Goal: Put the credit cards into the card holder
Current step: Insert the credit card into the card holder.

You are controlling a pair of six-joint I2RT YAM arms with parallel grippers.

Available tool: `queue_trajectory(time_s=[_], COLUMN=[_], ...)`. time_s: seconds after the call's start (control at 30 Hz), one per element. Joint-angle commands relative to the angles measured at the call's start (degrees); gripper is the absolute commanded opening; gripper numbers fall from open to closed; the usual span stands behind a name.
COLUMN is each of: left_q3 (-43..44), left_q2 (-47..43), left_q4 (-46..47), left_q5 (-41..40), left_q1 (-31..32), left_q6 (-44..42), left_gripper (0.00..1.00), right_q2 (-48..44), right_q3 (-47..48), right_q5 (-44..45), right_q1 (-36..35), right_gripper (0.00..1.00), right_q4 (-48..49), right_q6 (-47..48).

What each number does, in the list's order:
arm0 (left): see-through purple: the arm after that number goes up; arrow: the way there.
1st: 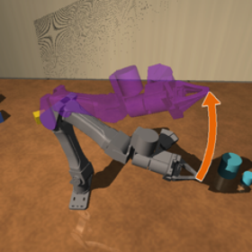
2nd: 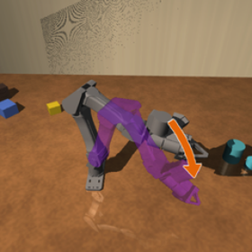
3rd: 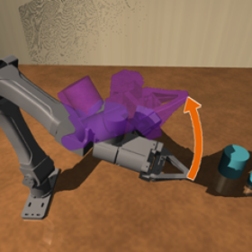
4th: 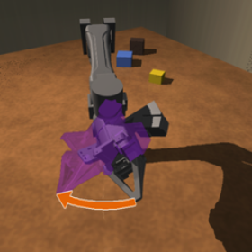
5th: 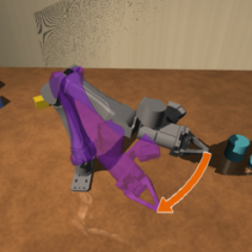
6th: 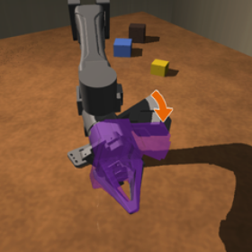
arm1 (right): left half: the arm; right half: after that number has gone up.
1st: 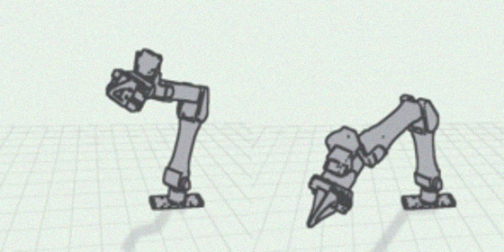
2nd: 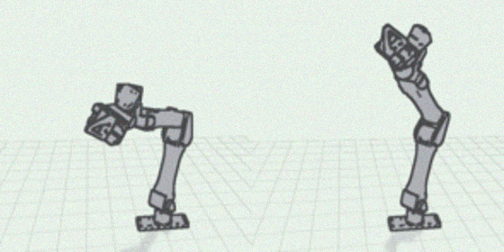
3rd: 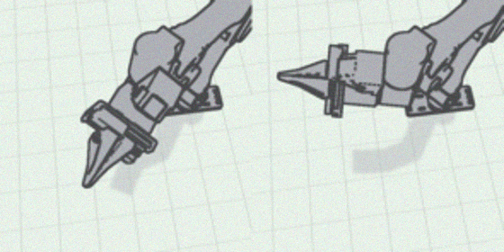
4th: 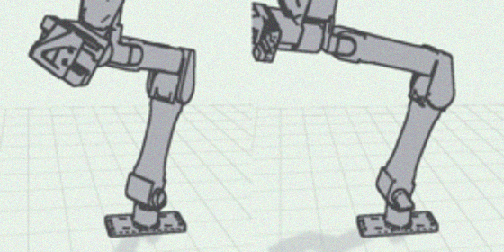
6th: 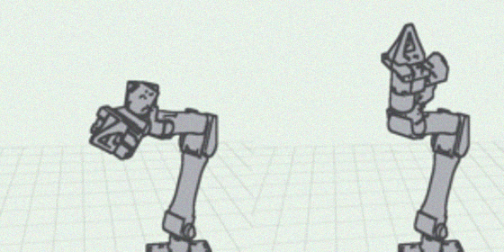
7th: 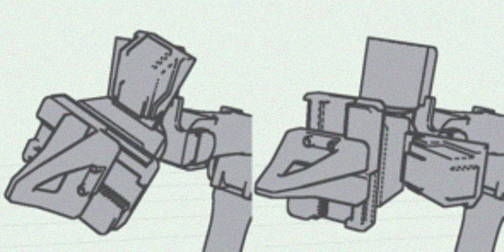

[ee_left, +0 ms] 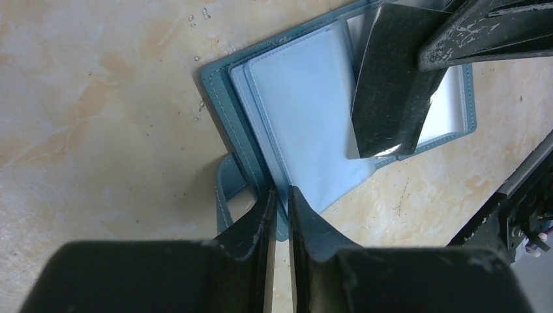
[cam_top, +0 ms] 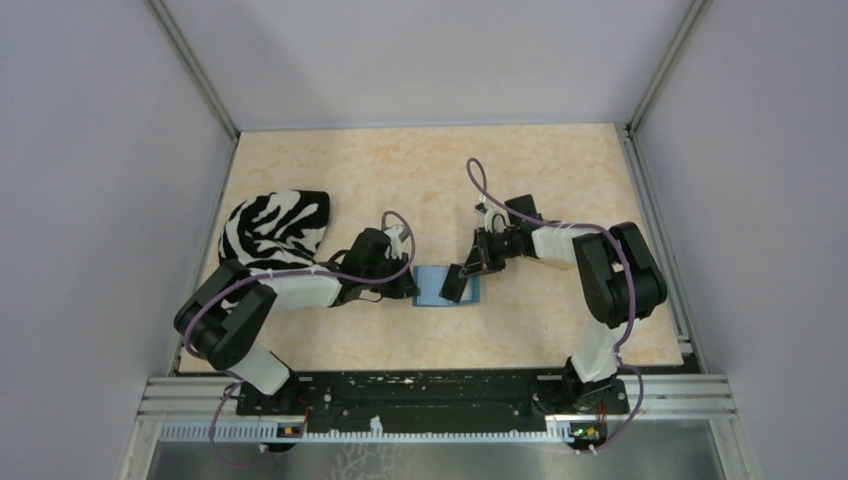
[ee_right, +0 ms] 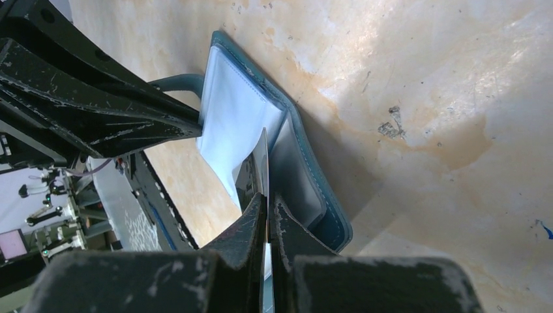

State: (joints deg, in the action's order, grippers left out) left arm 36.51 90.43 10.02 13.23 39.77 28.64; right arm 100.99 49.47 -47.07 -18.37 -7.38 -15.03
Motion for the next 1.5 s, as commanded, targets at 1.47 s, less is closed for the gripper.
queue_trajectory(time_s=[1.47], left_q3=[5.25], left_q2=[5.79], left_q4=[-3.79], left_q5=[-0.10], left_q1=[0.22], left_q6=[-5.44], left_gripper=[0.18], right_q2=[6.89], right_q3=[2.40], right_q5=[4.32], right_q1=[-2.90], right_gripper=[0.00], right_q4=[-2.07], right_q6=[-7.97])
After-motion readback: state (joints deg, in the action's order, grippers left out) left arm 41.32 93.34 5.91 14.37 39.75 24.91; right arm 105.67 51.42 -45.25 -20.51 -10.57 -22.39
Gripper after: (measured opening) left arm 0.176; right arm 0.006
